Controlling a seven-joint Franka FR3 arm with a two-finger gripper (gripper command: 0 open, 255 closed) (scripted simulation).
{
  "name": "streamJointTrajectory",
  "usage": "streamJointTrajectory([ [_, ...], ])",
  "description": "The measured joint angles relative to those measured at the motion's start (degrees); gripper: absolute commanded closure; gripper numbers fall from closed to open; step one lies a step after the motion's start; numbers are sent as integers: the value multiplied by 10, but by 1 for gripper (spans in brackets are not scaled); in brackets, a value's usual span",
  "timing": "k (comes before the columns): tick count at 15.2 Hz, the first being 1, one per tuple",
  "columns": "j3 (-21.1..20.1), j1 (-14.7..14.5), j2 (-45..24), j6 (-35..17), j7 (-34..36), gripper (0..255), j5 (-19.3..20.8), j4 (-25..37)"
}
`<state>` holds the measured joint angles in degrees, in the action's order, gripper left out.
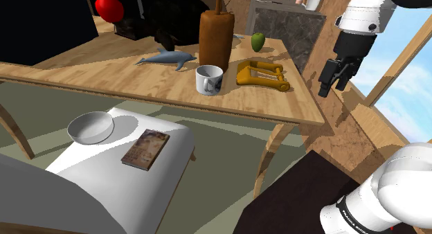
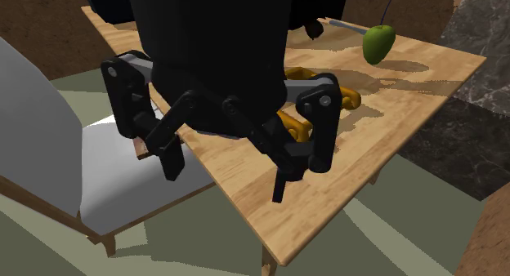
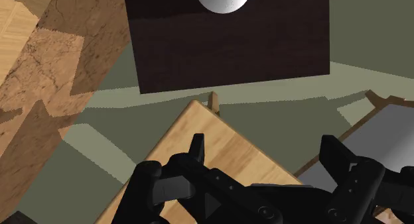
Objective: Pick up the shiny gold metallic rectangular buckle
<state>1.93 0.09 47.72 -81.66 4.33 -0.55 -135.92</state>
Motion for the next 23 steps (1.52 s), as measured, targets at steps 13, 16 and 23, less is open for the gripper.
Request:
streamJointTrajectory([
  [13,103,-48,-183,-144,-256,0,73,79],
  [16,122,-64,-242,-175,-322,0,73,119],
  [23,157,-92,-386,-232,-481,0,48,232],
])
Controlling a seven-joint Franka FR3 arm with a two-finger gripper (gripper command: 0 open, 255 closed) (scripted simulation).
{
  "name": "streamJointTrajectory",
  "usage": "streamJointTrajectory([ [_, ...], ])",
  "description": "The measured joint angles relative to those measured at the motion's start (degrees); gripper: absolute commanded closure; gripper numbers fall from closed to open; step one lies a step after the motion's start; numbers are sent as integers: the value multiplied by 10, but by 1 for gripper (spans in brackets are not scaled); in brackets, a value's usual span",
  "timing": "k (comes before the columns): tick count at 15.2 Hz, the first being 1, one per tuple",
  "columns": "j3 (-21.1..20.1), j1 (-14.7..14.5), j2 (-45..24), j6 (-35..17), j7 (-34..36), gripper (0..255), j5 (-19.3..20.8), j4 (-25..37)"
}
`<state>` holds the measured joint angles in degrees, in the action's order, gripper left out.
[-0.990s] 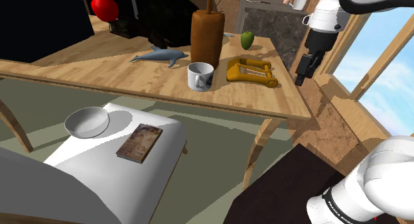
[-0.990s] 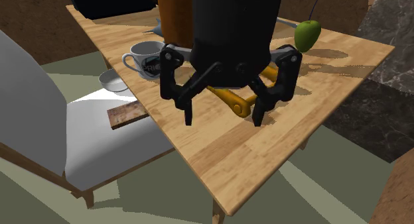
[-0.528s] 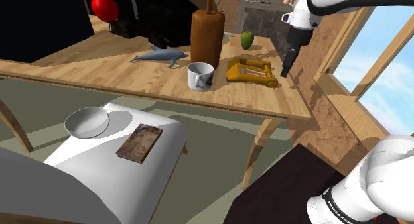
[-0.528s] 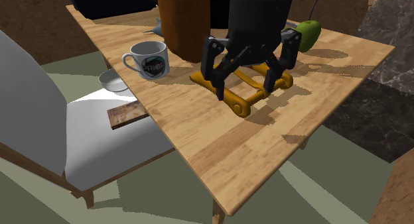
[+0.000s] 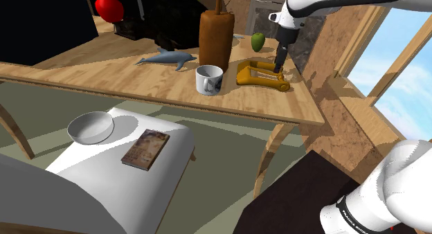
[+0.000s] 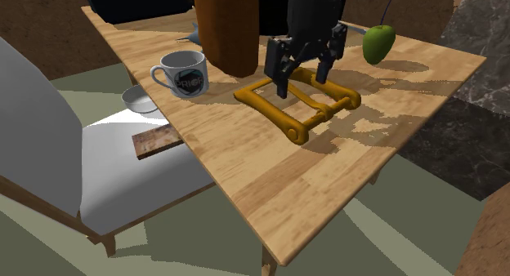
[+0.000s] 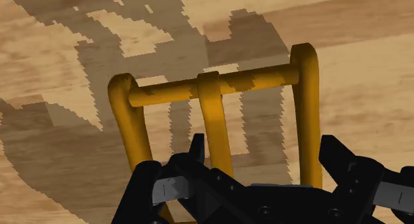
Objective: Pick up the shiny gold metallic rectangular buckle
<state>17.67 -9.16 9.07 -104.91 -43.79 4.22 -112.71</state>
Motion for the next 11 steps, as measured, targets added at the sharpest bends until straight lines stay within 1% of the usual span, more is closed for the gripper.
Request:
streamJointTrajectory([
  [3,9,-4,-61,-11,-71,0,-19,59],
  [5,9,-5,-83,-20,-91,0,-27,76],
  [11,9,-5,-91,-66,-97,0,-30,38],
])
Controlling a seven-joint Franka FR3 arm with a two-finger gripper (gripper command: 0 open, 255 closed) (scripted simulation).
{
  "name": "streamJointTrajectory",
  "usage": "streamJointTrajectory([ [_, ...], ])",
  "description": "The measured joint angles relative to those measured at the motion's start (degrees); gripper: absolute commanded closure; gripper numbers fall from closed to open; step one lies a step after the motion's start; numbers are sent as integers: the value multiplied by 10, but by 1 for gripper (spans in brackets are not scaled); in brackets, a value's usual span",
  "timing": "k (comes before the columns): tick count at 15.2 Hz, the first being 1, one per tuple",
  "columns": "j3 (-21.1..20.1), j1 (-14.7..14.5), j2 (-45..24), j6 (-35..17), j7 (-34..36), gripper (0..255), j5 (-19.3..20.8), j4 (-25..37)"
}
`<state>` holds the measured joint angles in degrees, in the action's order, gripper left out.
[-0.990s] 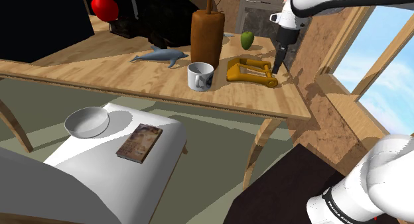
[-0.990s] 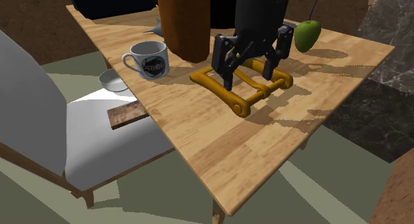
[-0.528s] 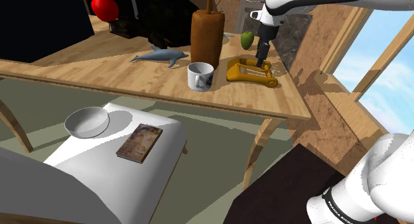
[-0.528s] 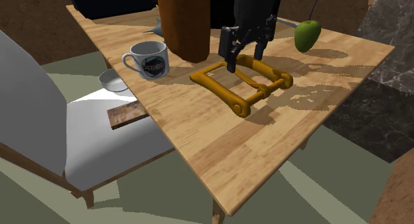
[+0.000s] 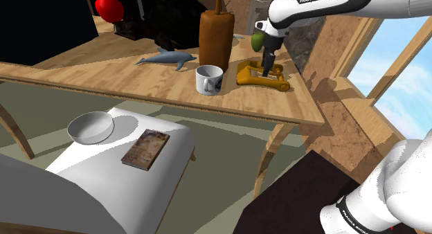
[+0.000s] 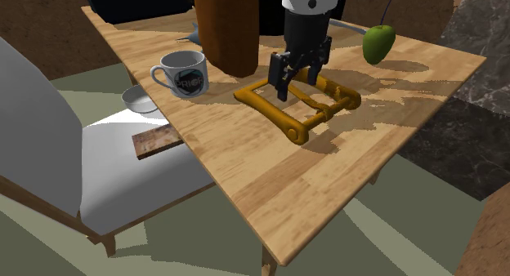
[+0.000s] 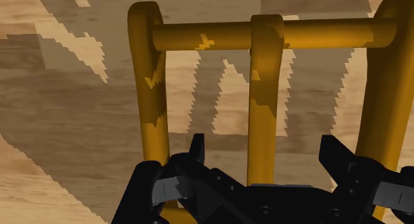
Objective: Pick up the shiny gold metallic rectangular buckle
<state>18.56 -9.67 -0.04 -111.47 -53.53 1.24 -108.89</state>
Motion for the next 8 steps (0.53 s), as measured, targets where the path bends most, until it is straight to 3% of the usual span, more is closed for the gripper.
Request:
streamJointTrajectory([
  [1,0,0,-1,-5,0,0,0,-4],
  [2,0,0,-1,-7,-1,255,0,-6],
  [8,0,0,-1,-10,-1,255,0,-8],
])
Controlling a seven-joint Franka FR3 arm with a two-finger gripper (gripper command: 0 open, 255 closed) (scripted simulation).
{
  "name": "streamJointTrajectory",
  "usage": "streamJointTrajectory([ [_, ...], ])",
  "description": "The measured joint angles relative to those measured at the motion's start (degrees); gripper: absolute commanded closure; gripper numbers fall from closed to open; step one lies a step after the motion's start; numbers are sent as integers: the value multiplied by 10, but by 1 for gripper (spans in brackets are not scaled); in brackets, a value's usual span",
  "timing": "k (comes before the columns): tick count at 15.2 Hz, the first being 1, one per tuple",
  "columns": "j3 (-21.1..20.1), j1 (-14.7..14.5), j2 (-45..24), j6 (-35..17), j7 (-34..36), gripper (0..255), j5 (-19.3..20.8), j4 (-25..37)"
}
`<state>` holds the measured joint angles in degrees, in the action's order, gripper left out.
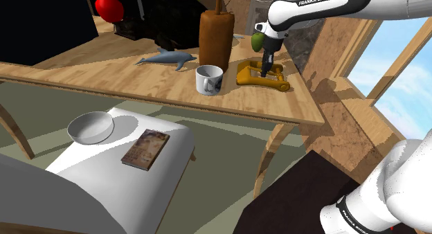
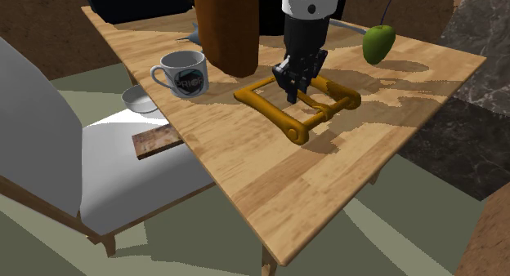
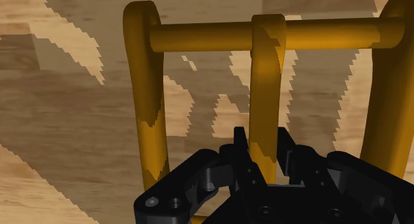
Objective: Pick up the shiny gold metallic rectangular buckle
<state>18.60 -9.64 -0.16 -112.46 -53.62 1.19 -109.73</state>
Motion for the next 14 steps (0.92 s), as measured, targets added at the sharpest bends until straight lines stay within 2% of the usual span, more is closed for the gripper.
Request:
streamJointTrajectory([
  [5,0,0,1,4,0,255,0,3],
  [14,0,0,5,67,0,255,2,61],
])
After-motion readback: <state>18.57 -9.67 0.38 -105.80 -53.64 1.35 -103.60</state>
